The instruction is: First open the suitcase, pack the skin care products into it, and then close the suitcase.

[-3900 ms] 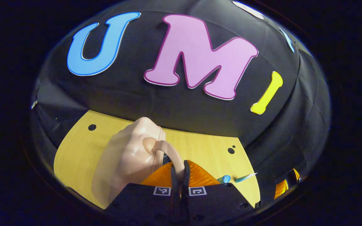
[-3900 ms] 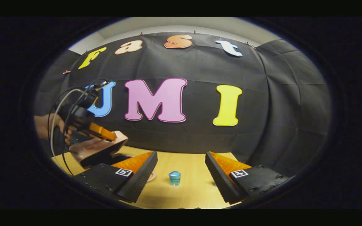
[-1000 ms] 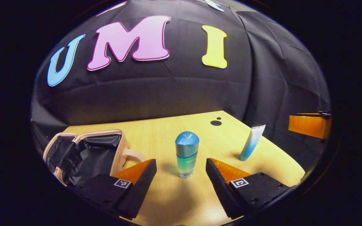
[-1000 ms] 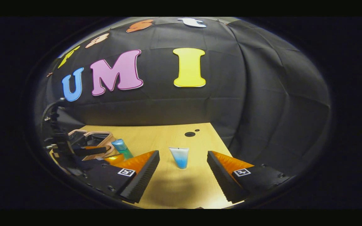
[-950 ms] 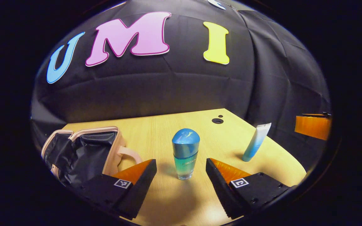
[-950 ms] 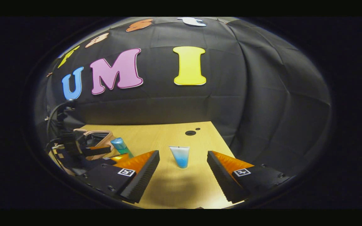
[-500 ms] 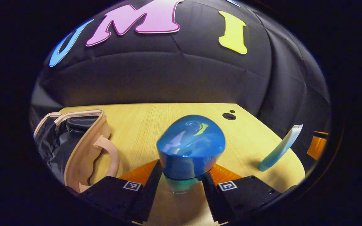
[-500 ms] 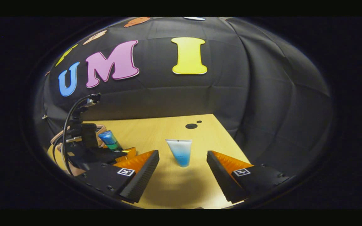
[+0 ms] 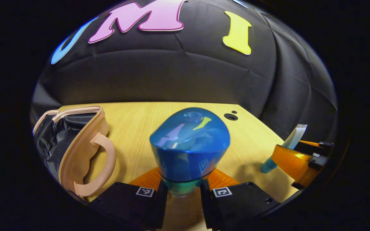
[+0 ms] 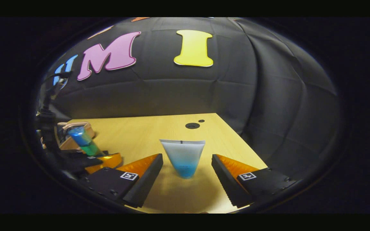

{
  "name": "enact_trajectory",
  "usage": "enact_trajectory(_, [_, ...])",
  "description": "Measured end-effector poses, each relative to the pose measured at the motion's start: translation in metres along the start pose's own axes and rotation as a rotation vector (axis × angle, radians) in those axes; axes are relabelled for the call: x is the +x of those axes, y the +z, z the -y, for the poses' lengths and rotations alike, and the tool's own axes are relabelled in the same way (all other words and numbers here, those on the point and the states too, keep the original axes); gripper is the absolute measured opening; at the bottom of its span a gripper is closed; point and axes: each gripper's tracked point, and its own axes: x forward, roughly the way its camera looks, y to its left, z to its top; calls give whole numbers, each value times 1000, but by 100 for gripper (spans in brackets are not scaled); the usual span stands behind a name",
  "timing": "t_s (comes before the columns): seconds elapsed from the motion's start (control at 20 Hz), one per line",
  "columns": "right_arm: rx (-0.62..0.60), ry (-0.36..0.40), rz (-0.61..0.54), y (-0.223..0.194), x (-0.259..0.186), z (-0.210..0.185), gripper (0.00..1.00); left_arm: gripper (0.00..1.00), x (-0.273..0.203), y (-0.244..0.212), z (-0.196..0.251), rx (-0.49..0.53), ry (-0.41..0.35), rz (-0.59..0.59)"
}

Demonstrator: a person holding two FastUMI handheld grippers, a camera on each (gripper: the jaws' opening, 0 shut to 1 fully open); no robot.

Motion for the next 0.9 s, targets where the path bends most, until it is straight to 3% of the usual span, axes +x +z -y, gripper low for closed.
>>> enact_trajectory(0.25, [-37, -24, -75, -28, 18, 2, 97, 52, -12, -7, 3, -1, -17, 2])
enact_trajectory(0.4, [-51, -39, -32, -16, 27, -1, 85, 51, -19, -10, 1, -7, -18, 1])
enact_trajectory(0.45, [-44, -23, -42, -19, 27, -5, 67, 51, -20, -11, 1, -9, -17, 1])
enact_trajectory(0.65, [-81, 35, -30, -19, 20, -18, 43, 51, -27, -14, -5, -29, -23, 4])
enact_trajectory(0.7, [-86, 46, -31, -21, 17, -20, 47, 48, -29, -13, -7, -38, -19, 10])
enact_trajectory(0.8, [-86, 54, -22, -20, 9, -24, 43, 50, -36, -11, -9, -50, -29, 37])
enact_trajectory(0.9, [-90, 54, 2, -13, -2, -25, 47, 50, -43, -5, -11, -48, -42, 70])
